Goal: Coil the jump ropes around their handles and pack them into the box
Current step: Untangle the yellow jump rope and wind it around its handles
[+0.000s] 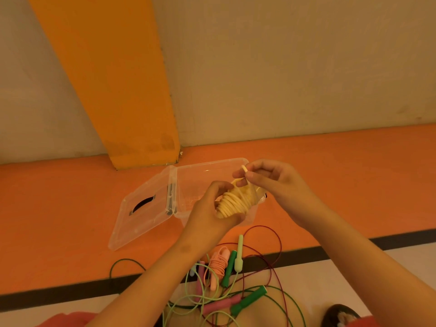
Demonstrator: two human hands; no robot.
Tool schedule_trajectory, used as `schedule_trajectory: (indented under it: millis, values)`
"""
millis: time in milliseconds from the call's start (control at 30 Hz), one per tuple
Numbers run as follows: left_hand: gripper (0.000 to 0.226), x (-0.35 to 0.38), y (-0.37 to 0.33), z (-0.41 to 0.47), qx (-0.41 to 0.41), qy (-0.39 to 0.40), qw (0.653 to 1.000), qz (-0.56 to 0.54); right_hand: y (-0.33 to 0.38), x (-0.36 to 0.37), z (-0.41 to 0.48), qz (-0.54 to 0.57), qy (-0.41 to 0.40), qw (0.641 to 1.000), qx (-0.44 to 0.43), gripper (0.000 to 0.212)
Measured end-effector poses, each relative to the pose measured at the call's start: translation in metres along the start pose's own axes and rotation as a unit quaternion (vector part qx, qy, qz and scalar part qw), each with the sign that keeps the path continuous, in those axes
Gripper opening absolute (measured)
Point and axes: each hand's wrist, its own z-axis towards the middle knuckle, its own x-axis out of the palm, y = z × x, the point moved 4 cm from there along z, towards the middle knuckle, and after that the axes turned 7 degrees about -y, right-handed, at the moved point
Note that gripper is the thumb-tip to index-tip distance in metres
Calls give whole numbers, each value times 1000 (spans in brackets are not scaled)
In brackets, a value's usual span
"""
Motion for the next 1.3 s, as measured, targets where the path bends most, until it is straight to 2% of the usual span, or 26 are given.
schedule_trajectory:
  millis: [167,267,433,700,833,900,1033,1300]
  values:
    - [52,-2,-1,-3,5,-5,1000,20,0,-7,1,-131,-48,990,-28,5]
    - [55,-3,-5,-5,13,-23,999,23,3,-11,3,-202,-66,976,-56,16]
    - [59,-3,-7,-5,13,-39,999,-4,0,-4,2,-374,-69,915,-133,16]
    - [59,-4,-9,-4,17,-59,998,-22,3,-2,1,-435,-69,868,-229,15]
    - [60,-6,-10,-4,24,-69,997,-16,1,2,0,-455,-38,846,-276,17]
    - [60,-6,-9,-4,28,-73,997,-8,-3,6,-1,-446,-21,848,-284,14]
    - [61,-9,-7,-6,28,-83,996,-4,-8,8,0,-401,-11,883,-242,9]
    - [57,-10,-15,-5,57,-117,991,8,-10,14,1,-385,-103,894,-203,10]
